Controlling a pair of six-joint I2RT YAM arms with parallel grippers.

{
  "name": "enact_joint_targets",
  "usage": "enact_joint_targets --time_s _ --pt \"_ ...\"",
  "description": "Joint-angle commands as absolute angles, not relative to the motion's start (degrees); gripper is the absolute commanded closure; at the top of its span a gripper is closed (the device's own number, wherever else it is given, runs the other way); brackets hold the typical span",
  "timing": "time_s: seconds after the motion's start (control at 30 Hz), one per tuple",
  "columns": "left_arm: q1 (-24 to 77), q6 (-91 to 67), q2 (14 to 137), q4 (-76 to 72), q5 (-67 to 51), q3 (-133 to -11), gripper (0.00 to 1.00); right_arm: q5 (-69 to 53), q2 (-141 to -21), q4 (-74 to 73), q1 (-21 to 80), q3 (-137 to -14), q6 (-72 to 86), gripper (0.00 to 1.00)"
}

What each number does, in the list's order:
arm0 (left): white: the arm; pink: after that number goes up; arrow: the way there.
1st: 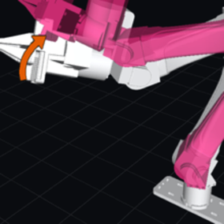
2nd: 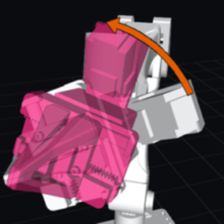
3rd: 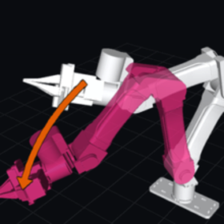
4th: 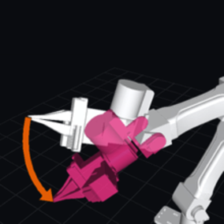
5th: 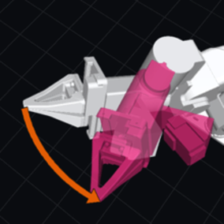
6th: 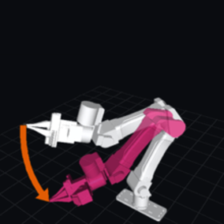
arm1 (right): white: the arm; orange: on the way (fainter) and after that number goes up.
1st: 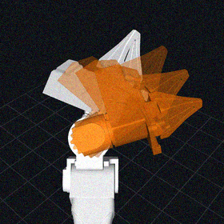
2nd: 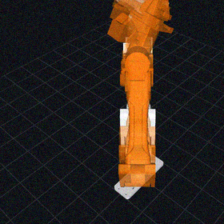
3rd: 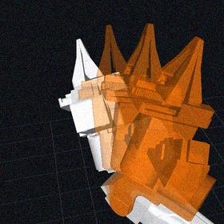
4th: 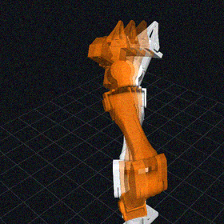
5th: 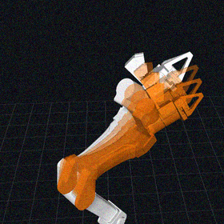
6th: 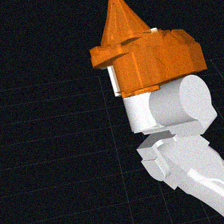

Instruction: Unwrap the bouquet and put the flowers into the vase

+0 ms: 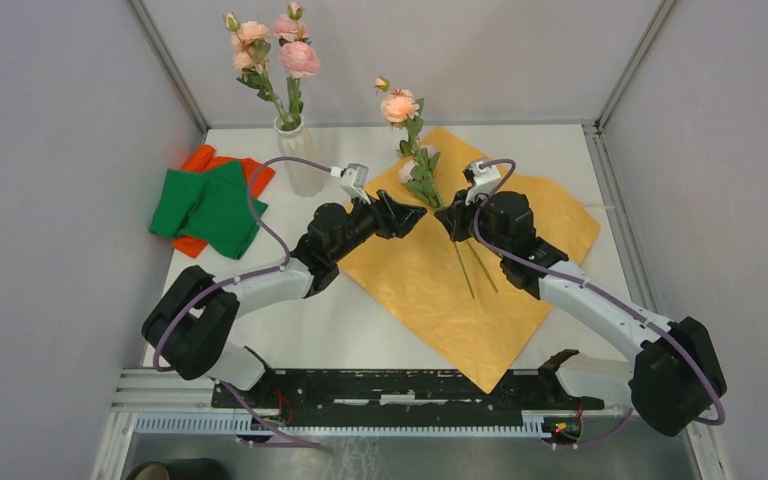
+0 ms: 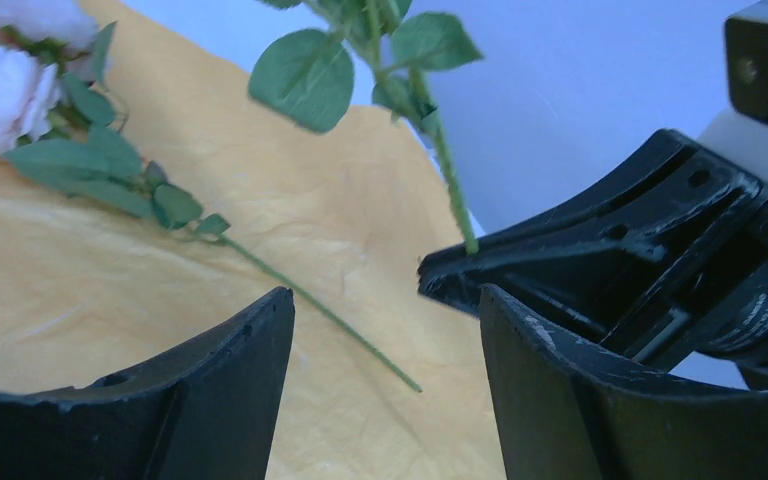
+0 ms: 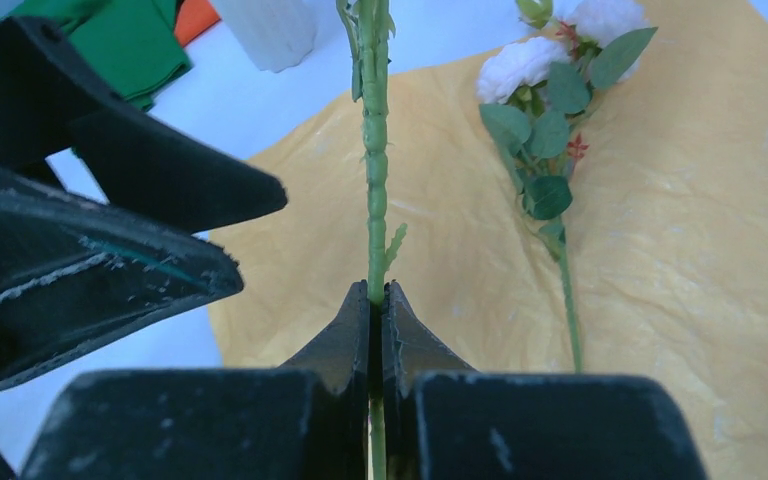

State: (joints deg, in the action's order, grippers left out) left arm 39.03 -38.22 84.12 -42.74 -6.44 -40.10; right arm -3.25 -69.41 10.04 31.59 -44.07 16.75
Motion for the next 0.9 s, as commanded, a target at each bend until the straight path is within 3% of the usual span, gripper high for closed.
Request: enact_joint_targets --time_s 0.0,0.43,0.7,0.87 --pt "39.36 -42.37 87.54 -51.76 -12.77 -43.43 0.26 -5.68 -65.62 14.96 32.85 -42.18 19.74 1.00" --pt "40.26 -45.56 95.29 -59.95 -15.34 -45.40 0.39 -11.50 -61.19 18.71 34.26 -37.89 24.12 1.00" --pt "40.36 -46.52 92.34 -59.05 -19.35 -47.44 0.34 -7.72 -59.99 15.94 34.23 -38.77 21.46 1.00" --pt "40.23 -41.43 88.94 -51.83 -14.89 -44.91 0.34 -3.41 -55.46 13.23 34.27 -40.38 20.25 1.00"
